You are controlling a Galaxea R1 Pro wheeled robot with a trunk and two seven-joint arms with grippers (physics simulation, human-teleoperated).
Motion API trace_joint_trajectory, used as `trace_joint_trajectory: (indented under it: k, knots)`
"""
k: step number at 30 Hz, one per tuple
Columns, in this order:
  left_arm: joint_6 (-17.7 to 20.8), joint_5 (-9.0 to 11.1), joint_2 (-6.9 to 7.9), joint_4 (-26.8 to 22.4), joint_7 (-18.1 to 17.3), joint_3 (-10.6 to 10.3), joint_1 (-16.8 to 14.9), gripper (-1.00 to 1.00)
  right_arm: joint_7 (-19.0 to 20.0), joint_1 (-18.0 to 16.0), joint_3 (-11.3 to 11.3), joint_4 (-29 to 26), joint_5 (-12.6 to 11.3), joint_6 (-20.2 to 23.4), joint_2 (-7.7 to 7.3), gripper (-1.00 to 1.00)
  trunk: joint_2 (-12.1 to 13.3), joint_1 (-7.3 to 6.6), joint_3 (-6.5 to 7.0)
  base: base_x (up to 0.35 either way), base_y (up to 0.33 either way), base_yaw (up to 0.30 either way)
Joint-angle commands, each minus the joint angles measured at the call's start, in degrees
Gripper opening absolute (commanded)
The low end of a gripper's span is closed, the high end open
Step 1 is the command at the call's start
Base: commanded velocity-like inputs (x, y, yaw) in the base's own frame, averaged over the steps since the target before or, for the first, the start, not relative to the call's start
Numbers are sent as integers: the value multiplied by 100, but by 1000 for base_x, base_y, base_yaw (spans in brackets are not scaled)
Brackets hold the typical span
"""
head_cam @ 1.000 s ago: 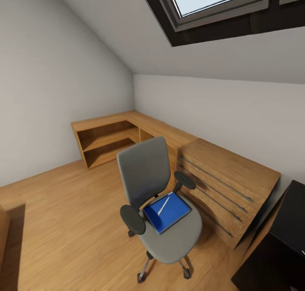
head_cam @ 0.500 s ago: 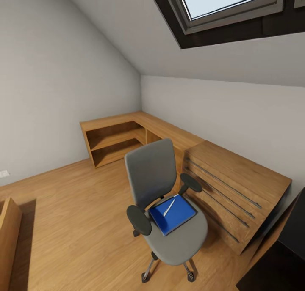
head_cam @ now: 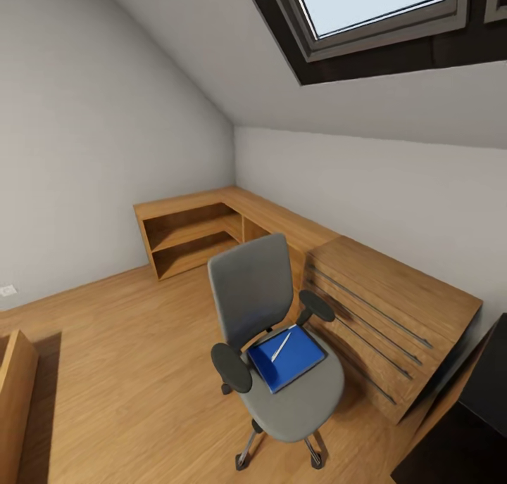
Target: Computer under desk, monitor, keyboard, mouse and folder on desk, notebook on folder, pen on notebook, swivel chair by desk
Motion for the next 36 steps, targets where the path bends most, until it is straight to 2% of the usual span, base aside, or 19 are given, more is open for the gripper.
trace_joint_trajectory:
  k: [1, 23, 36]
  knots:
    - [-24, 59, 10, -10, 44, -48, -1, 100, -18, -4, 50, 6, -58, -24, -2, 100, 36, -21, 13, 0, 0, 0]
    - [-27, 61, 10, -10, 44, -48, -1, 100, -18, -4, 56, 5, -53, -38, -3, 100, 919, -505, 574, 0, 0, 0]
    - [-75, 59, 10, -10, 44, -46, -1, 100, -20, -4, 50, -8, -59, -32, -3, 100, 919, -505, 651, 1, 0, 0]
